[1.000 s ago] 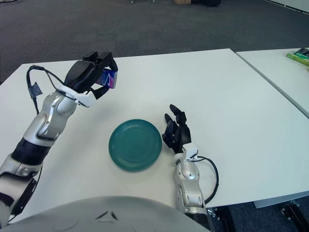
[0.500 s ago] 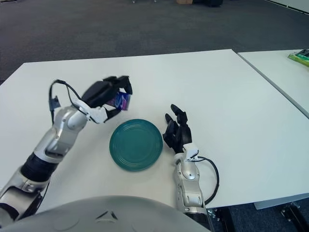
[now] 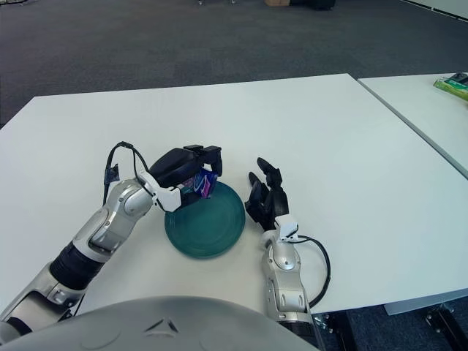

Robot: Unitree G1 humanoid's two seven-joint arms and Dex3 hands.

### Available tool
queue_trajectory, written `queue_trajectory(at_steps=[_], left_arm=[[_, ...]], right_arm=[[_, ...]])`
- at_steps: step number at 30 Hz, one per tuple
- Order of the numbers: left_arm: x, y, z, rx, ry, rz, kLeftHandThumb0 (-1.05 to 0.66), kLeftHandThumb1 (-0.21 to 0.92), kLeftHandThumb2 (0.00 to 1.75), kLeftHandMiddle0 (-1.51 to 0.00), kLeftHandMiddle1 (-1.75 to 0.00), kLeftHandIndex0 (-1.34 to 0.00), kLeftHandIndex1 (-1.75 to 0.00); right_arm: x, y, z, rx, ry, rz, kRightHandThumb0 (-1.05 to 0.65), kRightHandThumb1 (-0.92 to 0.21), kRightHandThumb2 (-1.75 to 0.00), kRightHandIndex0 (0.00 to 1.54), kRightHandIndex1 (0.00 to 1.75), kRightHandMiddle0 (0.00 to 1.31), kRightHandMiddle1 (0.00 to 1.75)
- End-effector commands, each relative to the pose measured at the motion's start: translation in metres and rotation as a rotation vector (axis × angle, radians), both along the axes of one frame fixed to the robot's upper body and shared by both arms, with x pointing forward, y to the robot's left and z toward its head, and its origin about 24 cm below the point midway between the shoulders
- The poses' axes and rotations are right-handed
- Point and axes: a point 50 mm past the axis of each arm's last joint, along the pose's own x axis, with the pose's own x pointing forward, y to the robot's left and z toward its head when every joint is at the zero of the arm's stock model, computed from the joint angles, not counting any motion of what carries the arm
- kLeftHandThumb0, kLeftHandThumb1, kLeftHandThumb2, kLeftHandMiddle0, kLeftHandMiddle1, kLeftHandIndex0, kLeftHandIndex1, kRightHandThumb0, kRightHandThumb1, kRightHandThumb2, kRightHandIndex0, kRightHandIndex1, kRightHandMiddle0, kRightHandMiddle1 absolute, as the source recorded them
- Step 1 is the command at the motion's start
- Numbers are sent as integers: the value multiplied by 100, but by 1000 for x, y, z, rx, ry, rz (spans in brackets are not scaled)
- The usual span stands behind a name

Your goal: Put the gum into the plate.

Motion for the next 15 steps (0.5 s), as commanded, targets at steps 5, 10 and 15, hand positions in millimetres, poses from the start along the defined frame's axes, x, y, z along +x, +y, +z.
queue_trajectory(at_steps=[5, 10, 15], left_arm=[[-7, -9, -7, 52, 18, -52, 0, 9, 157, -76, -173, -57, -175], [-8, -13, -9, 71, 15, -79, 0, 10, 157, -75, -174, -56, -175], [-8, -15, -12, 105, 30, -83, 0, 11, 156, -74, -175, -55, -175]], right_arm=[[-7, 0, -17, 64, 123, 10, -72, -92, -88, 32, 0, 0, 62], [-7, 0, -17, 82, 127, 5, -71, -92, -87, 30, 0, 0, 62], [-7, 0, -16, 74, 124, 6, -70, -92, -87, 29, 0, 0, 61]])
